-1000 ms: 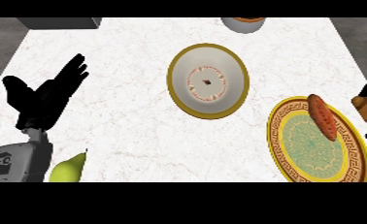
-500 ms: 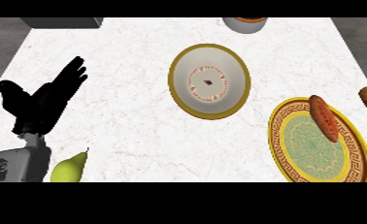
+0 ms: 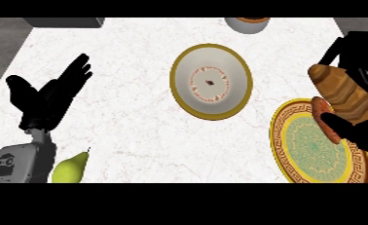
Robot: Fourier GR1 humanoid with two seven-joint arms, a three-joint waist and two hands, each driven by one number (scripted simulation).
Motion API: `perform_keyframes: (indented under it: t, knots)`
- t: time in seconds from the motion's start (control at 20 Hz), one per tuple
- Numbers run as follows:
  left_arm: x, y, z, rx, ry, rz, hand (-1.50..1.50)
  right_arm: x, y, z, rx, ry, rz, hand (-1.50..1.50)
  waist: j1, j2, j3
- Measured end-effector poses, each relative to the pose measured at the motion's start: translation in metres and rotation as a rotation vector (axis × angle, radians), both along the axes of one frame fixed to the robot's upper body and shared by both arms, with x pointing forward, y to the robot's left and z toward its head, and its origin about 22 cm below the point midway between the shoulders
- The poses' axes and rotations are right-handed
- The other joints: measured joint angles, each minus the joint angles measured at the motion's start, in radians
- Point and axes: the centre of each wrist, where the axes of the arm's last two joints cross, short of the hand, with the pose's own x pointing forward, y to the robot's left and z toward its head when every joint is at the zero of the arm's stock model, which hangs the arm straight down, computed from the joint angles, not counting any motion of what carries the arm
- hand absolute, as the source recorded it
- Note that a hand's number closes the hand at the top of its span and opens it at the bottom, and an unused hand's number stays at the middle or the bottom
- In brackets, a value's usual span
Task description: Pick the croissant from the plate and place it in the bowl
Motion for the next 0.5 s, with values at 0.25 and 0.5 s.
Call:
perform_keyframes:
  t: [0.25,0.5]
  knots:
    - [-0.003,0.007,0.004,-0.001,-0.009,0.0,0.0,0.019,0.041,0.003,0.034,-0.003,-0.004,1.5,0.005,0.002,0.0]
    - [0.006,0.0,0.003,-0.001,-0.013,-0.001,0.0,0.039,0.083,-0.003,0.044,-0.007,-0.017,1.5,0.005,0.003,0.001]
